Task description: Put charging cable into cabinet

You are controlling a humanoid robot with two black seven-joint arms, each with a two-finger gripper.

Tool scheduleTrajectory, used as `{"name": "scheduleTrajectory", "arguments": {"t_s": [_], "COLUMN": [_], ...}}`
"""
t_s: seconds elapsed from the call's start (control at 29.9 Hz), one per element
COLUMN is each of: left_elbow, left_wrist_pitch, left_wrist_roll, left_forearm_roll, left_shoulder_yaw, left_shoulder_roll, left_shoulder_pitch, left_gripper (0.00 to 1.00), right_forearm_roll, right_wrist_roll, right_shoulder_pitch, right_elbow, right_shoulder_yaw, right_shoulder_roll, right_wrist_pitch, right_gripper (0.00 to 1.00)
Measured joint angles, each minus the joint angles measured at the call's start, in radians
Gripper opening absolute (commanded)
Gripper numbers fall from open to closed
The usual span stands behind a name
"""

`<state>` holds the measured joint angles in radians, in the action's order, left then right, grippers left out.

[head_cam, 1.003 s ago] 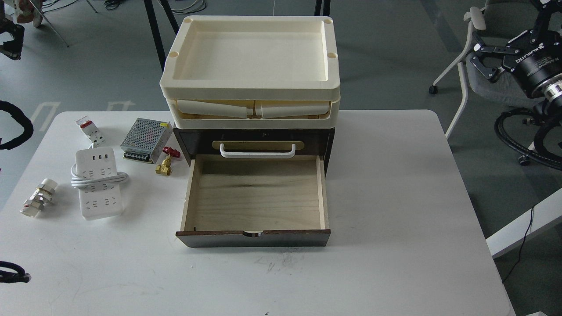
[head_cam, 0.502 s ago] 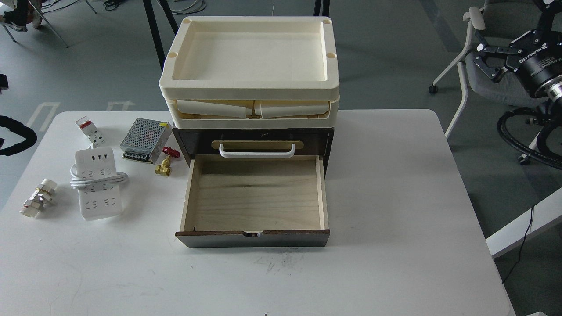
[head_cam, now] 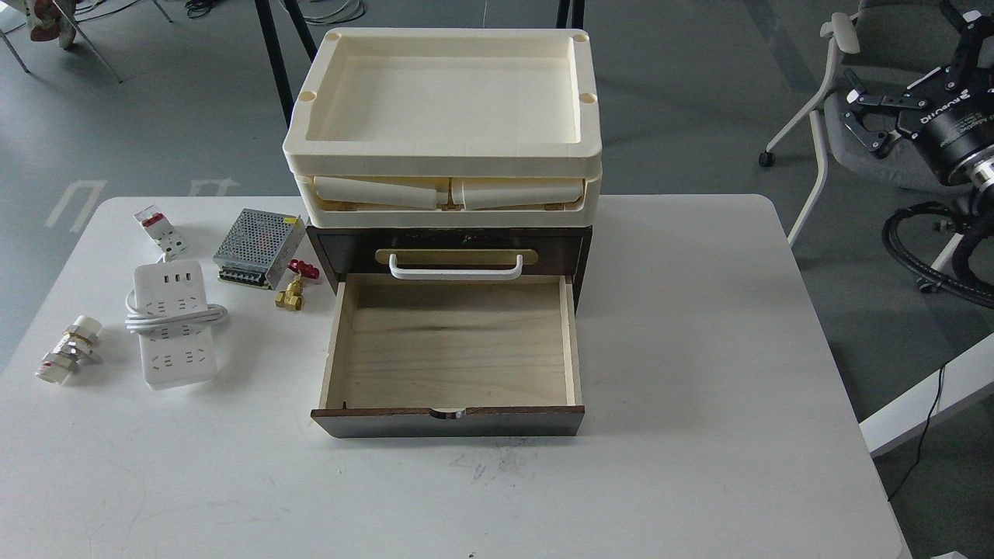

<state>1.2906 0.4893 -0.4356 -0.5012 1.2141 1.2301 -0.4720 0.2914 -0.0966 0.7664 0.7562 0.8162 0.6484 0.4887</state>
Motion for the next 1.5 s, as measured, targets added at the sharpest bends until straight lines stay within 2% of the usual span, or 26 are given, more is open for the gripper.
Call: {"name": "scheduleTrajectory", "arguments": {"t_s": [0.17,0.4,0.57,0.74,0.84,0.94,1.04,1.14,1.3,1.5], "left_elbow": [0.026,0.228,0.314,0.323,0.323,0.312,0.298,0.282,0.218,0.086], "left_wrist_pitch": [-0.001,-0.001,-0.001,-0.001,-0.001,-0.001,-0.001,-0.001,-0.001,-0.017], "left_wrist_roll": [0.002,0.005,0.007,0.008,0.007,-0.002,-0.037,-0.051,-0.053,-0.053], "left_forearm_roll": [-0.209,-0.514,-0.741,-1.047,-1.147,-1.218,-1.319,-1.398,-1.495,-1.673], "left_shoulder_yaw": [0.081,0.103,0.084,-0.036,-0.183,-0.334,-0.501,-0.631,-0.689,-0.693], "left_shoulder_roll": [0.007,-0.032,-0.104,-0.139,-0.126,-0.063,0.008,0.066,0.086,-0.041], "left_shoulder_pitch": [0.000,0.003,0.010,0.017,0.026,0.032,0.031,0.019,0.016,-0.014], "left_gripper": [1.00,1.00,1.00,1.00,1.00,1.00,1.00,1.00,0.99,0.99], "right_forearm_roll": [0.000,0.000,0.000,-0.001,-0.001,-0.001,-0.001,-0.002,-0.002,-0.002], "right_wrist_roll": [0.000,0.000,0.000,0.000,0.000,0.000,0.000,0.000,0.000,0.000], "right_shoulder_pitch": [-0.016,-0.029,-0.033,-0.036,-0.036,-0.042,-0.048,-0.051,-0.054,-0.056], "right_elbow": [0.000,-0.010,-0.041,-0.044,-0.045,-0.046,-0.048,-0.060,-0.067,-0.068], "right_shoulder_yaw": [0.000,0.003,0.003,0.003,0.003,0.003,0.003,0.003,0.001,0.000], "right_shoulder_roll": [0.020,0.035,0.036,0.036,0.035,0.034,0.035,0.035,0.027,0.023], "right_wrist_pitch": [0.000,0.000,0.000,0.000,0.000,0.000,0.000,0.000,0.000,0.000], "right_gripper": [1.00,1.00,1.00,1.00,1.00,1.00,1.00,1.00,1.00,1.00]}}
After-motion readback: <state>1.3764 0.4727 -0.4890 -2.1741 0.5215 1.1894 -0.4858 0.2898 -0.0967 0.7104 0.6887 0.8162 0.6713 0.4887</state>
